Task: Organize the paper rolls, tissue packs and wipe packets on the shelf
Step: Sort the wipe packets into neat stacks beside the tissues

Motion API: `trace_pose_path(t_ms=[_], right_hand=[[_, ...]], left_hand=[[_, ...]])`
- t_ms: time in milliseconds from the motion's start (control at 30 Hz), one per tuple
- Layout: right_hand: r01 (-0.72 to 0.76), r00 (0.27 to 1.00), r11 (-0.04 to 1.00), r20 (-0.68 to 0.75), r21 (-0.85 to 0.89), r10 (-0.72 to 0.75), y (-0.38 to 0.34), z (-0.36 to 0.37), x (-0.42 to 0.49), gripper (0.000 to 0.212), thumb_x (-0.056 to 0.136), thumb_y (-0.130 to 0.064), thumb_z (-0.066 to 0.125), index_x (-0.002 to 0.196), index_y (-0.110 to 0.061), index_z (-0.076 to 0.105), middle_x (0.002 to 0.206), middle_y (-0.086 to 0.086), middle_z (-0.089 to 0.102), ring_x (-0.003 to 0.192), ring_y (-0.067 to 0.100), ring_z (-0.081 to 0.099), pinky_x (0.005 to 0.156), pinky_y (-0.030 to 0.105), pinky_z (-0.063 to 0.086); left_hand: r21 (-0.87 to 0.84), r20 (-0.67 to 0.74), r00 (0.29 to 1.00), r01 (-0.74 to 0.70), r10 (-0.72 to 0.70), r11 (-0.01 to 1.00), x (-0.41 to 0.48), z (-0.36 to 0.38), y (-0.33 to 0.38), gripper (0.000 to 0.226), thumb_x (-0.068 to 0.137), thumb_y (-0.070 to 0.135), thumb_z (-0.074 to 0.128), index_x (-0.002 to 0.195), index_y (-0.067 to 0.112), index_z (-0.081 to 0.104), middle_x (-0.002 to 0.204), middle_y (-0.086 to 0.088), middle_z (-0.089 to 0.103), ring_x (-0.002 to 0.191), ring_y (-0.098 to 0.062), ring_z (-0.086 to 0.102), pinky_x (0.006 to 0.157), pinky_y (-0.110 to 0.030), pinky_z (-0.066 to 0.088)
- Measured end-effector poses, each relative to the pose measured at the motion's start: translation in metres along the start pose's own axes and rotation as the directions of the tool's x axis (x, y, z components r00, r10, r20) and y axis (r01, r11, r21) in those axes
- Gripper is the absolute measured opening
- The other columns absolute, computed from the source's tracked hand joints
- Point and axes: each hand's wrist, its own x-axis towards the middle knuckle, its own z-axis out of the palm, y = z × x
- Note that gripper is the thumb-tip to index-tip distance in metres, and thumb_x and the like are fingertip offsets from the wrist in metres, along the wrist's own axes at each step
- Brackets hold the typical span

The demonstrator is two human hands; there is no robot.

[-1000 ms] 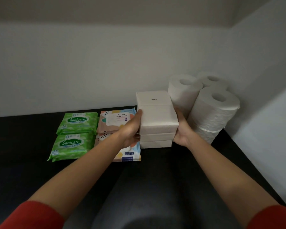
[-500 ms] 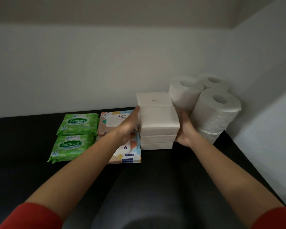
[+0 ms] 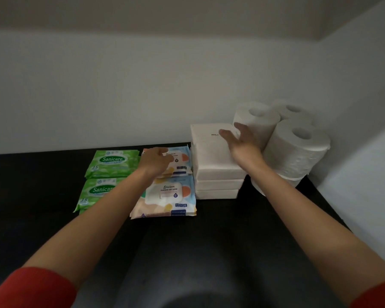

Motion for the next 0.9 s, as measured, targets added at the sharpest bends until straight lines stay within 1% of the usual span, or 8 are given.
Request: trace_pose_path(t_ms=[100, 167, 300, 400, 533, 733, 833, 900], right_hand=[[0.127, 0.992, 0.985, 0.005, -0.119, -0.127, -0.019, 0.013, -0.012, 0.053, 0.09, -0.04, 0.057, 0.137, -0.017, 0.045, 0.143, 0.006, 0.041, 0.134, 0.022, 0.033, 0.103, 0.027, 0.028], [0.209, 0.978, 0.964, 0.021, -0.165, -0.209, -0.032, 0.026, -0.019, 0.051, 0.09, -0.035, 0.059, 0.135, -0.017, 0.046, 0.14, 0.006, 0.044, 0.132, 0.023, 0.034, 0.1, 0.025, 0.029], [0.327, 0.944, 0.917, 0.125, -0.227, -0.306, -0.049, 0.056, -0.033, 0.05, 0.088, -0.028, 0.062, 0.134, -0.016, 0.047, 0.136, 0.005, 0.045, 0.13, 0.022, 0.033, 0.094, 0.021, 0.028], [0.374, 0.921, 0.89, 0.214, -0.261, -0.325, -0.057, 0.078, -0.041, 0.048, 0.087, -0.021, 0.061, 0.132, -0.016, 0.047, 0.134, 0.004, 0.045, 0.127, 0.02, 0.034, 0.091, 0.018, 0.028], [0.371, 0.909, 0.871, 0.316, -0.321, -0.27, -0.059, 0.106, -0.044, 0.049, 0.086, -0.005, 0.055, 0.133, -0.014, 0.046, 0.135, 0.005, 0.042, 0.127, 0.021, 0.037, 0.098, 0.023, 0.032], [0.224, 0.919, 0.817, 0.395, -0.531, 0.005, -0.044, 0.145, -0.042, 0.059, 0.087, -0.006, 0.058, 0.141, -0.009, 0.035, 0.143, 0.01, 0.034, 0.133, 0.029, 0.035, 0.102, 0.039, 0.042], [0.228, 0.908, 0.785, 0.417, -0.576, 0.043, -0.029, 0.153, -0.044, 0.058, 0.087, 0.003, 0.051, 0.142, -0.008, 0.035, 0.146, 0.01, 0.032, 0.136, 0.027, 0.031, 0.106, 0.038, 0.039], [0.224, 0.92, 0.766, 0.391, -0.603, 0.039, -0.02, 0.156, -0.044, 0.056, 0.088, 0.002, 0.051, 0.141, -0.009, 0.037, 0.147, 0.009, 0.033, 0.136, 0.026, 0.032, 0.109, 0.037, 0.036]], left_hand=[[0.196, -0.042, 0.995, -0.077, 0.086, 0.978, -0.004, -0.007, -0.012, 0.047, 0.09, 0.019, 0.061, 0.135, 0.015, 0.049, 0.141, -0.005, 0.049, 0.122, -0.023, 0.051, 0.093, -0.027, 0.039], [0.261, -0.043, 0.992, -0.1, 0.115, 0.96, -0.005, -0.012, -0.021, 0.05, 0.087, 0.023, 0.066, 0.134, 0.016, 0.05, 0.141, -0.004, 0.049, 0.121, -0.023, 0.051, 0.096, -0.029, 0.04], [0.282, -0.073, 0.99, -0.096, 0.121, 0.954, -0.007, -0.02, -0.032, 0.055, 0.083, 0.032, 0.07, 0.133, 0.019, 0.05, 0.14, -0.002, 0.049, 0.123, -0.022, 0.049, 0.098, -0.032, 0.041], [0.233, -0.076, 0.991, -0.086, 0.107, 0.969, -0.009, -0.025, -0.036, 0.071, 0.072, 0.045, 0.078, 0.132, 0.019, 0.051, 0.139, -0.001, 0.05, 0.12, -0.022, 0.051, 0.092, -0.029, 0.042], [0.233, -0.048, 0.986, -0.145, 0.16, 0.962, -0.006, -0.032, -0.045, 0.076, 0.071, 0.047, 0.077, 0.134, 0.016, 0.048, 0.137, -0.005, 0.051, 0.118, -0.023, 0.052, 0.084, -0.026, 0.038], [0.302, 0.028, 0.978, -0.205, 0.206, 0.931, 0.004, -0.03, -0.055, 0.057, 0.084, 0.031, 0.067, 0.135, 0.016, 0.047, 0.139, -0.008, 0.047, 0.124, -0.026, 0.046, 0.1, -0.038, 0.042], [0.414, 0.071, 0.959, -0.279, 0.275, 0.867, 0.009, -0.026, -0.061, 0.052, 0.088, 0.019, 0.062, 0.137, 0.014, 0.044, 0.141, -0.009, 0.044, 0.13, -0.027, 0.039, 0.103, -0.036, 0.036], [0.432, 0.066, 0.956, -0.285, 0.285, 0.856, 0.013, -0.023, -0.065, 0.05, 0.09, 0.015, 0.059, 0.137, 0.015, 0.043, 0.141, -0.009, 0.044, 0.131, -0.027, 0.037, 0.103, -0.036, 0.036]])
